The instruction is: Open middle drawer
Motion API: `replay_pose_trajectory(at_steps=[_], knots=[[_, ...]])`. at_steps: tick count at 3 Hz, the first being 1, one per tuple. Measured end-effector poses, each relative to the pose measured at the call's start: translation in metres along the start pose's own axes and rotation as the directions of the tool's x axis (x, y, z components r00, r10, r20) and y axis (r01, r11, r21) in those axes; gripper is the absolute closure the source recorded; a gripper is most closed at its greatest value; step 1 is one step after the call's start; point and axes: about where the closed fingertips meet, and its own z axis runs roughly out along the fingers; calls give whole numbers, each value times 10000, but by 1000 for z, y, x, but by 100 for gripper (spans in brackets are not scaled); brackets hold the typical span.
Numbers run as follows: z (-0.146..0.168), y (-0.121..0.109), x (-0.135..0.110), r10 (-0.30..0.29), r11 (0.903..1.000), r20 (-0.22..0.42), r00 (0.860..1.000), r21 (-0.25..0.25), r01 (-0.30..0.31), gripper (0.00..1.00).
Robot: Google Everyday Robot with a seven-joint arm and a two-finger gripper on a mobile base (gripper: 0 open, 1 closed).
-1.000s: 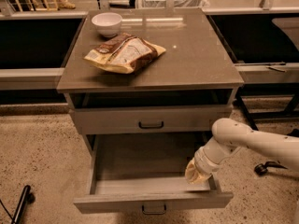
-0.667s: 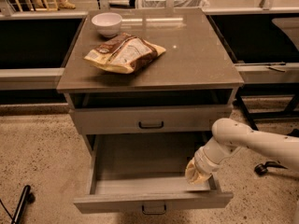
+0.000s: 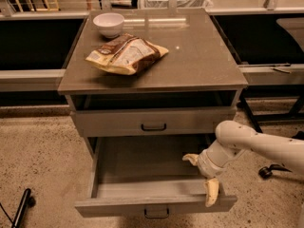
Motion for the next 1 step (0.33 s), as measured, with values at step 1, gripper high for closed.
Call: replay_pose_trajectory(at_steps=[1], knots=[[0, 0, 0, 0, 10000, 0, 10000, -1, 0, 0]])
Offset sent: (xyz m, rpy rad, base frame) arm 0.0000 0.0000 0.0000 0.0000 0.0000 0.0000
